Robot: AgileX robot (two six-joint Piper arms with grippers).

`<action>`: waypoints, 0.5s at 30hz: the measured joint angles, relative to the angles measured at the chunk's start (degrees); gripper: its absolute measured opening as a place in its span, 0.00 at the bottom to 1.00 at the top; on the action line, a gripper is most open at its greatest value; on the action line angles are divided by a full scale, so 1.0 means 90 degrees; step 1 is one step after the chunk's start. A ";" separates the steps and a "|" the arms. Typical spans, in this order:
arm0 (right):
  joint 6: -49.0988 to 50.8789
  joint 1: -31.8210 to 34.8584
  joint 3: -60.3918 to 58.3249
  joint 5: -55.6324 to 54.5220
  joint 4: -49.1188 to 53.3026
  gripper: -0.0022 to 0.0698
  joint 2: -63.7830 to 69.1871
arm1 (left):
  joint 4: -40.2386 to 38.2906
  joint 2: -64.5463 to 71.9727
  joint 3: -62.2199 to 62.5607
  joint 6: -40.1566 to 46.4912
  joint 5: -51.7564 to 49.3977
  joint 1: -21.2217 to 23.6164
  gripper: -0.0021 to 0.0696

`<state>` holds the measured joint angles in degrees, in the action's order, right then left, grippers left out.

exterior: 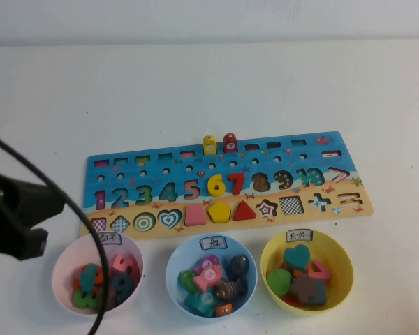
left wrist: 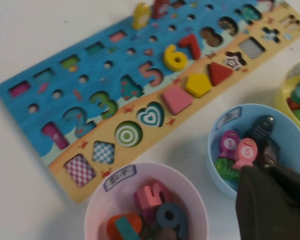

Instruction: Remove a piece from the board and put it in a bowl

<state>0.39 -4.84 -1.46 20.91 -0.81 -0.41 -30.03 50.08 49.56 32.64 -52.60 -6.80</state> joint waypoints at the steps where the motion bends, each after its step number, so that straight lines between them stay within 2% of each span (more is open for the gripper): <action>1: 0.0000 0.0000 0.0000 0.0000 0.0000 0.00 0.0000 | -0.0137 0.0235 0.0188 0.0282 -0.0172 0.0000 0.03; 8: 0.0000 0.0000 0.0000 0.0000 0.0000 0.00 0.0000 | -0.0358 0.2113 0.1607 0.2101 -0.1152 0.0000 0.03; 12: 0.0000 0.0000 0.0000 0.0000 0.0000 0.00 0.0000 | -0.0251 0.3097 0.2251 0.2621 -0.1382 -0.0028 0.03; 15: 0.0000 0.0000 0.0000 0.0000 0.0000 0.00 0.0000 | 0.0178 0.3791 0.2665 0.2730 -0.1382 -0.0299 0.03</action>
<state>0.39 -4.84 -1.46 20.91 -0.81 -0.41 -28.43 84.19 73.55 57.21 -65.03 -9.49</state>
